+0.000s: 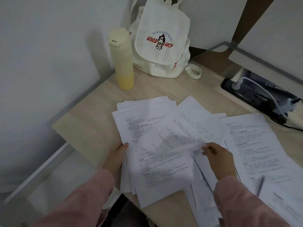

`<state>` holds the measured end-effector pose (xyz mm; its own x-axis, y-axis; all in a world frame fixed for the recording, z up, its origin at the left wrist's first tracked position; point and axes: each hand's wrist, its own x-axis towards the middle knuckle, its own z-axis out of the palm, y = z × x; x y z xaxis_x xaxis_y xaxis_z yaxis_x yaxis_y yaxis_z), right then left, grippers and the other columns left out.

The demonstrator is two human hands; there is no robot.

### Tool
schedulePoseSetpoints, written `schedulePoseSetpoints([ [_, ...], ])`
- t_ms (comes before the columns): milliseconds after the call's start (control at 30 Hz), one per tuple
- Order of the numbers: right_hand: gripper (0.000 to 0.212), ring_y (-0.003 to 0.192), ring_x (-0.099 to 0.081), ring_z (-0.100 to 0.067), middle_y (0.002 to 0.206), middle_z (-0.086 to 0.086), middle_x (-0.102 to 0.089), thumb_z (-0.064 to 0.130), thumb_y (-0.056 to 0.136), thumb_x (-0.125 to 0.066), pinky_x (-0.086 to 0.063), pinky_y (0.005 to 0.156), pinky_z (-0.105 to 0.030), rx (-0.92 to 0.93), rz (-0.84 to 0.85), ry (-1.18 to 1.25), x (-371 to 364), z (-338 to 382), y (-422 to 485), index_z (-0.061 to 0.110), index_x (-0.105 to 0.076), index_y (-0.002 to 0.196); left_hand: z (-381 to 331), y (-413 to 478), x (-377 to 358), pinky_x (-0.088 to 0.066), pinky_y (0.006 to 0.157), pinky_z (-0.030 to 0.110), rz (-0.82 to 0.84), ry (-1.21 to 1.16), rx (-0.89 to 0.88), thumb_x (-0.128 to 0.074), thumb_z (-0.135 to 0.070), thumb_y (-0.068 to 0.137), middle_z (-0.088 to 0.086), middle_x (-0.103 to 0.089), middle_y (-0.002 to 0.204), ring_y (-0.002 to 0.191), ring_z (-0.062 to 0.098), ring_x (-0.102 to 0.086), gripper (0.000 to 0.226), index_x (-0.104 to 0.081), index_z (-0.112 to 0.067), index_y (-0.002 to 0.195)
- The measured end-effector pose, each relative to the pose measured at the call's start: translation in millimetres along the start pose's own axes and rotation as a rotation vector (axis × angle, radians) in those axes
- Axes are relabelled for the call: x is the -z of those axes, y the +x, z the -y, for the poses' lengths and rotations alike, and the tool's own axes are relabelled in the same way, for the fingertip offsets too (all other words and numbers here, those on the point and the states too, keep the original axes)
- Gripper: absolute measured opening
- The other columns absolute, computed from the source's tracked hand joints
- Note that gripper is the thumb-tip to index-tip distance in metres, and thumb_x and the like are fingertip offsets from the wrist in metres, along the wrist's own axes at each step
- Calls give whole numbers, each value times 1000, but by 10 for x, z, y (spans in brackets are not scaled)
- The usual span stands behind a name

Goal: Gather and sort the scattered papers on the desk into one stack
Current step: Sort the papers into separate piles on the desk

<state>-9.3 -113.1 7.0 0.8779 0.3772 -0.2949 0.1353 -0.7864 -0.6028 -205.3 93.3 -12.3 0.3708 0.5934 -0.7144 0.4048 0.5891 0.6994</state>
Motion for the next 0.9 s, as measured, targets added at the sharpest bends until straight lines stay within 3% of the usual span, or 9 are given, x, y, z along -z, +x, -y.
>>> schedulePoseSetpoints([
  [100,18,77,-64,-29,86,-9,-69,32,88,-56,-46,64,-29,121,-40,-347,14,221,-47,18,-67,90,-6,-15,1,-45,81,27,18,-25,8,-43,-18,97,6,-61,109,84,11,-58,26,-58,-10,117],
  [233,17,57,-61,-29,67,-12,-65,30,82,-64,-39,50,-24,349,-60,-454,-157,554,-133,14,-68,76,20,-10,7,-46,73,22,34,-65,9,-47,-26,96,-2,-64,108,91,9,-59,26,-58,-17,117],
  [333,20,53,-60,-28,62,-10,-64,27,85,-61,-33,49,-22,465,31,-443,-407,762,-208,12,-63,72,23,-9,-22,-47,89,30,39,-69,1,-48,-34,94,-6,-63,107,96,10,-59,34,-56,-18,123],
  [433,28,65,-59,-26,74,-9,-65,31,95,-41,-41,58,-27,370,257,-331,-669,898,-266,13,-53,77,11,-15,-42,-42,102,37,45,-72,-3,-47,-43,92,-9,-63,108,101,11,-59,31,-58,-25,115],
  [567,26,62,-66,-25,71,-14,-67,22,95,-43,-58,71,-40,75,469,153,-898,1075,-319,3,-58,86,-14,-17,-71,-41,103,40,100,-159,-4,-44,-54,86,-4,-66,112,107,18,-61,31,-62,-34,101],
  [667,11,75,-69,-24,80,-8,-67,25,92,-51,-59,75,-34,-179,755,472,-940,1180,-330,17,-58,89,-25,-26,-76,-39,106,42,76,-118,-83,-50,-64,79,0,-64,119,113,20,-58,52,-59,-28,115],
  [733,16,86,-69,-22,89,-3,-69,29,89,-56,-57,78,-29,-156,867,477,-911,1148,-253,20,-60,102,-23,-20,-71,-40,105,36,58,-94,-128,-52,-68,73,-6,-63,118,113,13,-57,54,-58,-31,112],
  [833,15,88,-63,-18,94,-2,-67,23,88,-57,-48,82,-28,44,515,275,-794,967,24,18,-62,102,-8,-6,-63,-41,94,20,49,-150,-134,-48,-44,88,-24,-58,104,95,-8,-55,14,-52,-44,101],
  [900,25,99,-56,-24,107,-10,-61,20,87,-57,-40,85,-29,117,207,-24,-668,800,260,12,-59,111,26,29,-43,-37,99,22,46,-125,-142,-49,-35,92,-27,-55,103,96,-10,-51,15,-50,-46,101],
])
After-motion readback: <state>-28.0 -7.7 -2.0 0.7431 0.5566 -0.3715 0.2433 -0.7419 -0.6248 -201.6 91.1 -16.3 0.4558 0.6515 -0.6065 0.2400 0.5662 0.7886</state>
